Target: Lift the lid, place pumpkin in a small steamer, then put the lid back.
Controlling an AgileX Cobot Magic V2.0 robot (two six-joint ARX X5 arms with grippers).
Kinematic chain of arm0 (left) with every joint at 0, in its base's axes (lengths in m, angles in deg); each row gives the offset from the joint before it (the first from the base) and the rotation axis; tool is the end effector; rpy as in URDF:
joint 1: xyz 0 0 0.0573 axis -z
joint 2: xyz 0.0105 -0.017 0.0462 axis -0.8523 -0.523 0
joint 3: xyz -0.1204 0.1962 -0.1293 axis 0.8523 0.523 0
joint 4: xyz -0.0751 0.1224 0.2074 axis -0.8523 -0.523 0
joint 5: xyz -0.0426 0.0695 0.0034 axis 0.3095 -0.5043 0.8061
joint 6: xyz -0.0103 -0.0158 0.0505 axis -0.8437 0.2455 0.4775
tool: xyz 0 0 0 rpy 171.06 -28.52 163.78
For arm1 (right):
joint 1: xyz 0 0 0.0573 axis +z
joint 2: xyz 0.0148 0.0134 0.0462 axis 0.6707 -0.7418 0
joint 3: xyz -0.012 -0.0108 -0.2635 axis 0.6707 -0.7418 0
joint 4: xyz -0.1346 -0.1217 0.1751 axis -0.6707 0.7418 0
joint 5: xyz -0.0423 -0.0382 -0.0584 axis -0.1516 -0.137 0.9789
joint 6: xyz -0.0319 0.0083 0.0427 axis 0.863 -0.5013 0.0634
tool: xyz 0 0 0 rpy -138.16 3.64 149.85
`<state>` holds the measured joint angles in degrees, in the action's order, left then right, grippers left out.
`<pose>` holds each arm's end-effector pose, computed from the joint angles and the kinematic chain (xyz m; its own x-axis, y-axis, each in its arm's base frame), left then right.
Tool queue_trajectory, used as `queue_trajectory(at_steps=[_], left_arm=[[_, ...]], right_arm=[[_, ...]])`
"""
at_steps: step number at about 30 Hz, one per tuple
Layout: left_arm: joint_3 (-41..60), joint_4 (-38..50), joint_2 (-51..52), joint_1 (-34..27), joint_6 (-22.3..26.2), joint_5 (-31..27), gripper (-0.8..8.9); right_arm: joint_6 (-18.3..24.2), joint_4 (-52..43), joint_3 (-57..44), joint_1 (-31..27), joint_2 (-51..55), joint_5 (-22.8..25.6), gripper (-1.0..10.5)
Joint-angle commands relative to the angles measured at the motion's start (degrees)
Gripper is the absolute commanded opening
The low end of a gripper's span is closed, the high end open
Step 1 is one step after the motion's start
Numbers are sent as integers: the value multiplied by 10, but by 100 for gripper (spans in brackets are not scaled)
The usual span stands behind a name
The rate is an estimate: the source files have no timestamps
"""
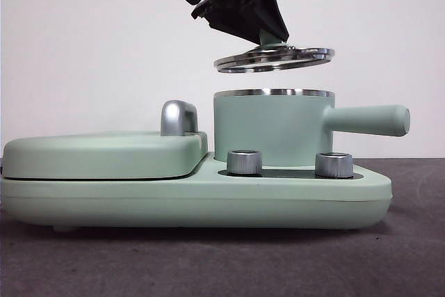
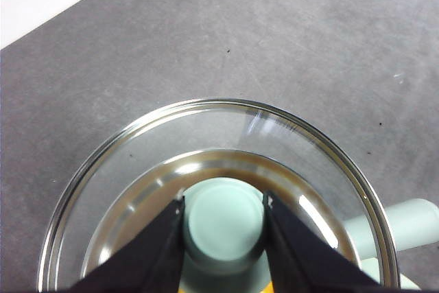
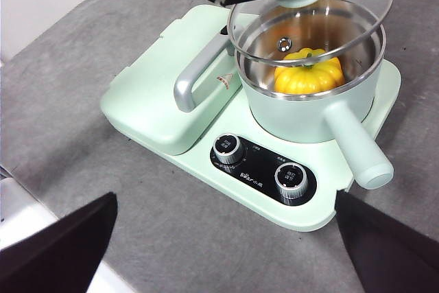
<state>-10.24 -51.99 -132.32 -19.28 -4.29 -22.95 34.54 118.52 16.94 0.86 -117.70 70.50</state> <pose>0.3169 -0.2667 0.3238 0.5061 -0.7085 -0.4918 0.8257 0.5628 0.0390 0.0623 0.0591 0.3412 0.6320 0.6226 -0.4614 -0.5541 0.7793 0.2926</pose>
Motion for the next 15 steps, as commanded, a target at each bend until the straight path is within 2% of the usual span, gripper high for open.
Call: queue_trajectory(at_steps=[1, 15], left_arm=[[-15, 17, -16, 6, 16, 1, 53], [-15, -6, -47, 12, 28, -5, 50]], right_arm=[[-10, -5, 5, 5, -1, 0, 493], [-10, -5, 5, 5, -1, 0, 493]])
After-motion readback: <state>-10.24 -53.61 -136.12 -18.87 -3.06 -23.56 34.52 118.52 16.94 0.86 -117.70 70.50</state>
